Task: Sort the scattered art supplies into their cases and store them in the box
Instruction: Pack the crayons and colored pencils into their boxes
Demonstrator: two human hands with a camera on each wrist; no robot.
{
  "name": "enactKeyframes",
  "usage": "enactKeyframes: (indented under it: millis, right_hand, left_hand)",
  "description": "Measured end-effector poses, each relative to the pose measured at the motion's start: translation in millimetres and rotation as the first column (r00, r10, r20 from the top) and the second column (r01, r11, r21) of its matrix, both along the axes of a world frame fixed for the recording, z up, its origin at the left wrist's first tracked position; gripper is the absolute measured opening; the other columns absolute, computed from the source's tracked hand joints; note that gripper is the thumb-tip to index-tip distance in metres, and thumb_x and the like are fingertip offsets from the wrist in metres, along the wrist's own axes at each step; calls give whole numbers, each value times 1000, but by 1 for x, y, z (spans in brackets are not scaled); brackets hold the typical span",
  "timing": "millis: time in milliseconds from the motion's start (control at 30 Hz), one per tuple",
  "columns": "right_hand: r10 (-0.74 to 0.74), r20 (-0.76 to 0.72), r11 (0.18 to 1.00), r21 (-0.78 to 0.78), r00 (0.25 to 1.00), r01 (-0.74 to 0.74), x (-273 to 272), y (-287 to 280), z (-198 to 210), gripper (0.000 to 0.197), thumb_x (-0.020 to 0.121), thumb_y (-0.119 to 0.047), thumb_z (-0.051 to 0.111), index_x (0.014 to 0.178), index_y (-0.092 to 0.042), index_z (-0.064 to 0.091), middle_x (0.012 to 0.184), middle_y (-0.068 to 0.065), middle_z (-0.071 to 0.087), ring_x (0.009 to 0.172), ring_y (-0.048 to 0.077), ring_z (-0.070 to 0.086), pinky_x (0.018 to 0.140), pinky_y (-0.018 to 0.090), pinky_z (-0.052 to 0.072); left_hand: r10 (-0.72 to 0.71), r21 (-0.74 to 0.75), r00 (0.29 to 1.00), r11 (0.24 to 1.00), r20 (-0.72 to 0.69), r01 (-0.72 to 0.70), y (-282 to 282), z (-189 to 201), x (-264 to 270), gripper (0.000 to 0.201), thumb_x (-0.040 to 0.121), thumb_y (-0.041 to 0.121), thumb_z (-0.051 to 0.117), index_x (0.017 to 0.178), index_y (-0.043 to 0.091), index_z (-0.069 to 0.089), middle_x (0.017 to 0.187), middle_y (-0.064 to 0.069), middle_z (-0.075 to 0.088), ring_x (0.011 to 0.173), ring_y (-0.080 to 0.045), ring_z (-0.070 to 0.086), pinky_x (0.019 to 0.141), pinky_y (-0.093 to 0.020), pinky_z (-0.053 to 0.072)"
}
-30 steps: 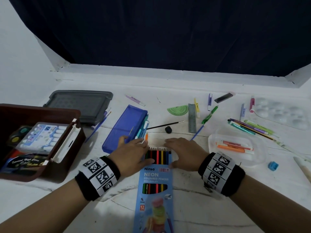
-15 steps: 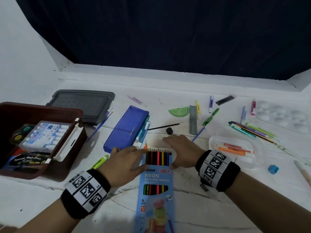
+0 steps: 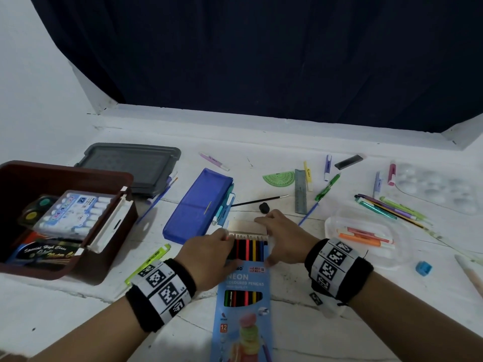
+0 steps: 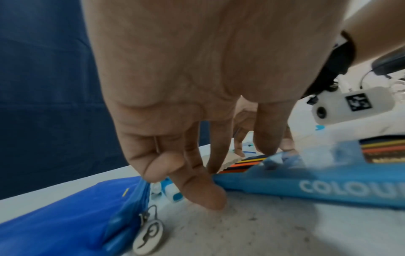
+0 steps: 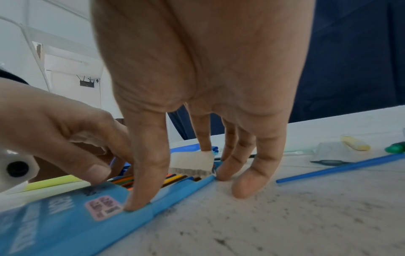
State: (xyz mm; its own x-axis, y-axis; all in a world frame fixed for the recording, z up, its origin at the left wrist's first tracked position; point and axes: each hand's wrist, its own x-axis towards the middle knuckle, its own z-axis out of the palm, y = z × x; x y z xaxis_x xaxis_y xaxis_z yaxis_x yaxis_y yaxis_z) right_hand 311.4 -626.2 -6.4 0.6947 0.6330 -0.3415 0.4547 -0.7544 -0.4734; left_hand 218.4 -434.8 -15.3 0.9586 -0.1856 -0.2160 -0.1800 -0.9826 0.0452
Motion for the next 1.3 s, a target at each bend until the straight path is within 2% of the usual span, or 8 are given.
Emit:
enactKeyframes:
  millis: [133, 300, 433, 567, 767, 967, 1133, 1300]
  right_hand:
    - [-1, -23, 999, 53, 1000, 2, 0, -2, 1, 95, 62, -17, 92, 142, -20, 43, 127, 4, 40, 114, 21, 44, 91, 31, 42]
    - [7, 8, 999, 51, 1000, -7, -3, -6, -1, 83, 65, -23, 90, 137, -26, 48, 127, 3, 41, 113, 21, 43, 89, 31, 41]
    - [-5, 42, 1000, 28, 999, 3, -11, -9, -3, 67, 73, -27, 85, 132, -29, 55, 126, 2, 42, 113, 20, 45, 95, 35, 43]
    - [-42, 62, 999, 16, 997, 41, -18, -6, -2, 52, 84, -27, 76, 132, -22, 59, 128, 4, 43, 109, 20, 51, 91, 31, 45]
    - [-169, 44, 978, 133, 985, 162, -20, 12, 0, 28, 92, -25, 63, 112, -8, 73, 104, 8, 65, 83, 17, 59, 61, 21, 43]
    - [-436, -211, 767, 422, 875, 483, -24, 17, -9, 18, 92, -28, 66, 99, -15, 76, 103, -4, 71, 98, 12, 64, 88, 30, 52]
    - [-459, -262, 603, 610, 849, 514, -22, 11, 12, 5, 90, -18, 70, 88, -15, 74, 95, -10, 67, 95, 10, 62, 87, 35, 55]
    - [-329, -293, 470, 774, 898, 424, -24, 6, 64, 9, 87, -8, 74, 94, -8, 70, 107, -5, 69, 95, 12, 69, 78, 31, 60]
  left_hand:
    - [-13, 23, 999, 1000, 34, 12, 2, 0, -5, 55, 97, 64, 33, 121, 21, 57, 116, 7, 51, 94, -15, 61, 70, -29, 44]
    - [32, -213, 999, 977, 36, -24, 15, -2, -5, 45, 92, 65, 34, 78, 25, 49, 104, 13, 50, 85, -11, 57, 70, -30, 47]
    - [24, -334, 1000, 942, 10, -19, 24, -3, -11, 57, 87, 69, 29, 88, 25, 65, 99, 14, 60, 88, -5, 59, 75, -37, 53]
    - [134, -501, 989, 861, 68, -82, 23, -2, -24, 21, 93, 53, 55, 96, 33, 57, 93, 18, 61, 84, 0, 58, 75, -28, 51]
    - [182, -589, 981, 786, -67, -186, 19, -5, -15, 47, 96, 45, 56, 140, 29, 49, 108, 14, 67, 98, 0, 63, 82, -23, 53]
    - [344, -729, 937, 624, -66, -281, 10, -8, -7, 36, 95, 35, 63, 130, 30, 56, 93, 2, 67, 82, -10, 66, 71, -20, 52]
    - [409, -914, 912, 357, -33, -194, 15, 9, 2, 21, 84, 49, 71, 100, 34, 71, 81, -18, 60, 71, -34, 62, 69, -47, 58]
    - [405, -954, 906, 299, 121, -6, 14, 63, 12, 15, 85, 30, 73, 99, 25, 71, 80, -23, 54, 50, -29, 51, 52, -39, 48]
